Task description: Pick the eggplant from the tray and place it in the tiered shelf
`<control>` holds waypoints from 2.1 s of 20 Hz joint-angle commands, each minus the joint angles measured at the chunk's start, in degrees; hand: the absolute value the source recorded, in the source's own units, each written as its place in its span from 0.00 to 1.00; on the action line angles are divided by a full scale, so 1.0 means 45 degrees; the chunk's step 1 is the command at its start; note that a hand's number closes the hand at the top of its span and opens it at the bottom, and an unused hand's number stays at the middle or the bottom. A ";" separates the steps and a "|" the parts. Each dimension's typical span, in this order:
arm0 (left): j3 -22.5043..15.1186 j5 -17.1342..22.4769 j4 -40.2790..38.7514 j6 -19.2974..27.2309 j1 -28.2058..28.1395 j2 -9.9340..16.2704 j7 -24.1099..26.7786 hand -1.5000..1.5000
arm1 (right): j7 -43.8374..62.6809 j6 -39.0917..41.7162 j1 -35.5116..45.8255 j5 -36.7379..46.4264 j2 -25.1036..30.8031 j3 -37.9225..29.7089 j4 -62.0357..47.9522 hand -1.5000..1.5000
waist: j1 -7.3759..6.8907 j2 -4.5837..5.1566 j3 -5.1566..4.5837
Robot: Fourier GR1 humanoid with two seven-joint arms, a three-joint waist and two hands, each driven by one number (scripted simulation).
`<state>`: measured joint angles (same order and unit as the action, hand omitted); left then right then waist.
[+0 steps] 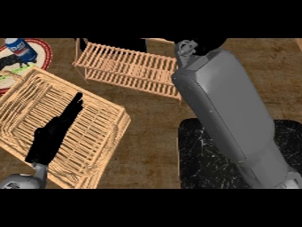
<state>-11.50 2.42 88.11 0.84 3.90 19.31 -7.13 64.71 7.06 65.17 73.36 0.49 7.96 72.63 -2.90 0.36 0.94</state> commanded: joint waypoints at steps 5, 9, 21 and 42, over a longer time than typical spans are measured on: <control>-0.0342 -0.0121 -0.1085 0.0189 -0.0430 -0.0751 0.0404 0.50 | 0.0335 -0.1835 0.1416 -0.0813 -0.0104 -0.1425 -0.4469 1.00 | -0.0118 0.0205 -0.0241; -0.0051 0.0109 -0.1356 -0.0059 -0.0135 -0.0581 0.0337 0.50 | -0.0356 -0.2191 0.2258 -0.1404 -0.0105 -0.2006 -0.6176 1.00 | -0.0184 0.0247 -0.0242; -0.0749 -0.0198 -0.0963 -0.0138 0.0082 -0.0816 0.0312 0.50 | -0.3353 -0.9737 0.1402 -0.7163 -0.0107 -0.4751 -0.5415 0.00 | -0.1039 0.0457 -0.0211; 0.0814 0.0447 -0.0641 0.0388 -0.1509 -0.0187 -0.0092 0.50 | -0.1905 -1.4185 -0.2077 -0.3308 -0.0103 -0.4357 -0.1705 0.00 | 0.1622 -0.0541 -0.0233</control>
<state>-8.55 3.18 88.95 2.19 -1.16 20.16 -7.62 50.84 -56.63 61.38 56.89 0.39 -14.38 57.88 2.85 -2.04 1.10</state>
